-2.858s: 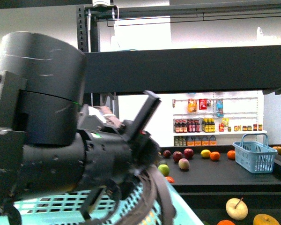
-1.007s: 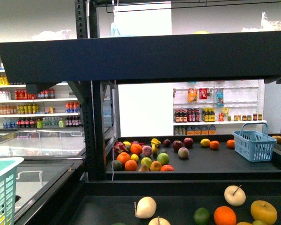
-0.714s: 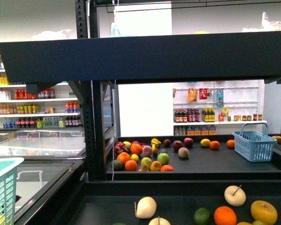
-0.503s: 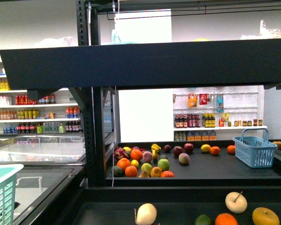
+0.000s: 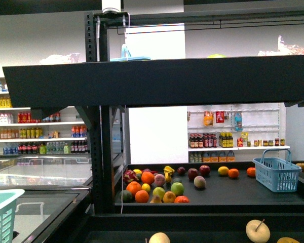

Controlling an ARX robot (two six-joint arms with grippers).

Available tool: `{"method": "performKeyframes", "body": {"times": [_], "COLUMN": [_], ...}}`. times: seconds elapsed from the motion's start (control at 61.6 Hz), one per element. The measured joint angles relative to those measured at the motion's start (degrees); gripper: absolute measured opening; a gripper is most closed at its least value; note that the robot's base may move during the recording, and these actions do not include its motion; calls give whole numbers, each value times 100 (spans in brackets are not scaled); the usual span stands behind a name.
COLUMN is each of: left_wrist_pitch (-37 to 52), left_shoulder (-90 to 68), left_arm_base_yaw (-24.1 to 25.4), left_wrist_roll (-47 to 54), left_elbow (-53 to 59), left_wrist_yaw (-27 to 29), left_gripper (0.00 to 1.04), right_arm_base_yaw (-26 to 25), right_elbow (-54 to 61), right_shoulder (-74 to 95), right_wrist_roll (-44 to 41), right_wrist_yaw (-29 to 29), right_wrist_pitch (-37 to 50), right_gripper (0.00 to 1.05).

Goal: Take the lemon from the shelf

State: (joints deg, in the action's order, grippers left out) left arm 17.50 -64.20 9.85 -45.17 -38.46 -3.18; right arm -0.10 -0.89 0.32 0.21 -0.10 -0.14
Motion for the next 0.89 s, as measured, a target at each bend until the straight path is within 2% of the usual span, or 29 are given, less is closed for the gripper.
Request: {"method": "performKeyframes", "body": {"times": [0.065, 0.081, 0.097, 0.146, 0.179, 0.26, 0.325, 0.406, 0.471, 0.585, 0.812, 0.893], "left_wrist_pitch": [-970, -1705, -1716, -2074, -1764, -1005, -962, -1014, -1460, -1652, -1727, -1777], "left_shoulder": [662, 1543, 1554, 1814, 2245, 3263, 3871, 4413, 4922, 5556, 5934, 6041], "left_arm_base_yaw": [-452, -1217, -1231, -1668, -2184, -3259, -3526, -3510, -3458, -2857, -1945, -1298], "left_wrist_roll": [804, 1781, 1827, 1954, 2417, 3501, 3960, 4258, 4350, 4415, 4448, 4459], "left_elbow": [57, 278, 280, 396, 824, 1613, 1998, 2599, 2852, 3045, 3353, 3423], "left_wrist_yaw": [546, 1228, 1274, 2024, 2358, 2627, 2896, 2782, 2721, 2103, 1213, 431], "left_gripper": [97, 97, 97, 96, 90, 74, 62, 44, 32, 5, 3, 3], "right_arm_base_yaw": [0, 0, 0, 0, 0, 0, 0, 0, 0, 0, 0, 0], "right_elbow": [0, 0, 0, 0, 0, 0, 0, 0, 0, 0, 0, 0], "right_shoulder": [0, 0, 0, -4, -4, -2, -11, -9, -11, -11, -11, -11], "right_wrist_roll": [0, 0, 0, 0, 0, -2, -2, 0, 0, -2, -2, -2], "right_wrist_yaw": [0, -2, 0, 9, 9, -7, 15, 11, -7, -2, -4, -13], "right_wrist_pitch": [0, 0, 0, 0, 0, 0, 2, 2, 2, 2, 2, 2], "right_gripper": [97, 97, 97, 97, 97, 97, 97, 97, 97, 97, 97, 97]}}
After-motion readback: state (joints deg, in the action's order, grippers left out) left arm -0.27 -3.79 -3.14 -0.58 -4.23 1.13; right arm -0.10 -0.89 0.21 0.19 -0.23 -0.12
